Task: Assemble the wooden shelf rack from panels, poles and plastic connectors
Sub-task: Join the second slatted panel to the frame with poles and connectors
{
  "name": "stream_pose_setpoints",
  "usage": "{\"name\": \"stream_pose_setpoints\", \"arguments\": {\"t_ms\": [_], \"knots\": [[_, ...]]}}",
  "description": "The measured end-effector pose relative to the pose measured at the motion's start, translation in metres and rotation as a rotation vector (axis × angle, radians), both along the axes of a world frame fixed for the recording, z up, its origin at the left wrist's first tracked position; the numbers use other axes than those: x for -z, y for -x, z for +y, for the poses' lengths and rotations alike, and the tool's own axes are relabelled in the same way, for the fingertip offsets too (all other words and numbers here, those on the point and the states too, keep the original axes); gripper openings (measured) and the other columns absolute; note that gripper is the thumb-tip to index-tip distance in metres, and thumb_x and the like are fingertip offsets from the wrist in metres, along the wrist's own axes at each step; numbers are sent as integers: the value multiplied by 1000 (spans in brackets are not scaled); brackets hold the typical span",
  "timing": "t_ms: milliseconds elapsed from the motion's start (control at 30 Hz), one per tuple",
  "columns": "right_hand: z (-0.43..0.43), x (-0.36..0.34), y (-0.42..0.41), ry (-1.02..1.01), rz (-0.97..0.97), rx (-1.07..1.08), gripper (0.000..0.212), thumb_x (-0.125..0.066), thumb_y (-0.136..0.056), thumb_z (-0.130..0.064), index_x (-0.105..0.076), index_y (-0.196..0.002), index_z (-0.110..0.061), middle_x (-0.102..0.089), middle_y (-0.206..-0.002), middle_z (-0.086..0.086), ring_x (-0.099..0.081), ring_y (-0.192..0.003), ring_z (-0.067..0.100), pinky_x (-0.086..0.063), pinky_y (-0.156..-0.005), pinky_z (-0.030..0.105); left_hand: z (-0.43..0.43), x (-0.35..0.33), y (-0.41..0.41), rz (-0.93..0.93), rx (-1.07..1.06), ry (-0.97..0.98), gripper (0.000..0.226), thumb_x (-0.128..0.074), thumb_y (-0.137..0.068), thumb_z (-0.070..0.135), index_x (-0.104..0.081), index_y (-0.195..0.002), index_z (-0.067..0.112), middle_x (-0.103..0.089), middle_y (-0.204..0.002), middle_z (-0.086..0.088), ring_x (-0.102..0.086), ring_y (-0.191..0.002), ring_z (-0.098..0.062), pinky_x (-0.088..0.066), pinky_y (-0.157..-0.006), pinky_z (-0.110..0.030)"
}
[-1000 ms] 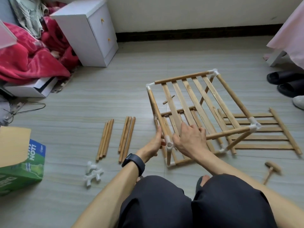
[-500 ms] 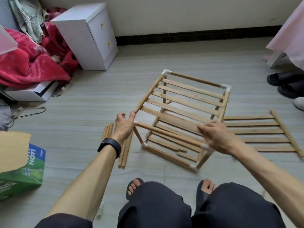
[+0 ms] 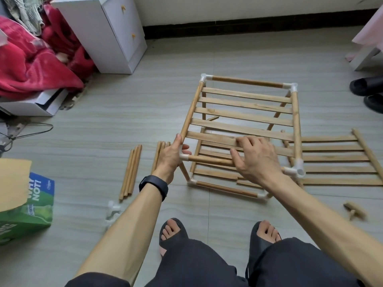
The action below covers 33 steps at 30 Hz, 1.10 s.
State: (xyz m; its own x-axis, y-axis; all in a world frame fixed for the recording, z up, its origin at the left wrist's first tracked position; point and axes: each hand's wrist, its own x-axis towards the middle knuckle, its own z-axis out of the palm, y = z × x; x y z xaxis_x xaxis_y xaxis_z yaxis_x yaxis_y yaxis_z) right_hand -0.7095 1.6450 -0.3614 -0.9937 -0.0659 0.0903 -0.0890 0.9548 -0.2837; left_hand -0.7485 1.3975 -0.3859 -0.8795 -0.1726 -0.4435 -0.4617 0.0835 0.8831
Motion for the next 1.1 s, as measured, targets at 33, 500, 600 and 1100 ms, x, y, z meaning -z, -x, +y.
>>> {"name": "stream_pose_setpoints", "arguments": {"t_ms": [33,500,600,1100], "knots": [[-9,-1,3,7,-3,-15,43,-48,-98,-49,-60,-126,-19,-65,-122,8,-56,-112,29,-41,-99,46,1,2,2,4,-25,-36,48,-47,-99,60,-67,-86,19,-71,-66,9,-66,-77,-14,-48,-92,-42],[-118,-11,90,394,-295,5,29,-52,-99,-43,-69,-91,-20,-71,-83,-2,-66,-83,23,-44,-64,32,24,20,0,122,55,182,55,-24,-106,53,-63,-106,16,-65,-82,4,-67,-73,-7,-59,-74,-34],[-119,-5,101,483,-332,112,38,-61,-96,-48,-67,-69,-23,-67,-67,-8,-65,-73,15,-38,-56,28,27,25,-1,106,47,146,46,-24,-106,55,-58,-94,27,-62,-73,11,-65,-62,3,-51,-66,-26],[-124,0,103,429,-250,204,38,-62,-95,-52,-77,-79,-20,-65,-62,-10,-60,-67,8,-36,-64,30,39,18,1,185,53,301,44,-22,-108,46,-57,-97,22,-65,-81,3,-64,-78,-15,-50,-71,-36]]}}
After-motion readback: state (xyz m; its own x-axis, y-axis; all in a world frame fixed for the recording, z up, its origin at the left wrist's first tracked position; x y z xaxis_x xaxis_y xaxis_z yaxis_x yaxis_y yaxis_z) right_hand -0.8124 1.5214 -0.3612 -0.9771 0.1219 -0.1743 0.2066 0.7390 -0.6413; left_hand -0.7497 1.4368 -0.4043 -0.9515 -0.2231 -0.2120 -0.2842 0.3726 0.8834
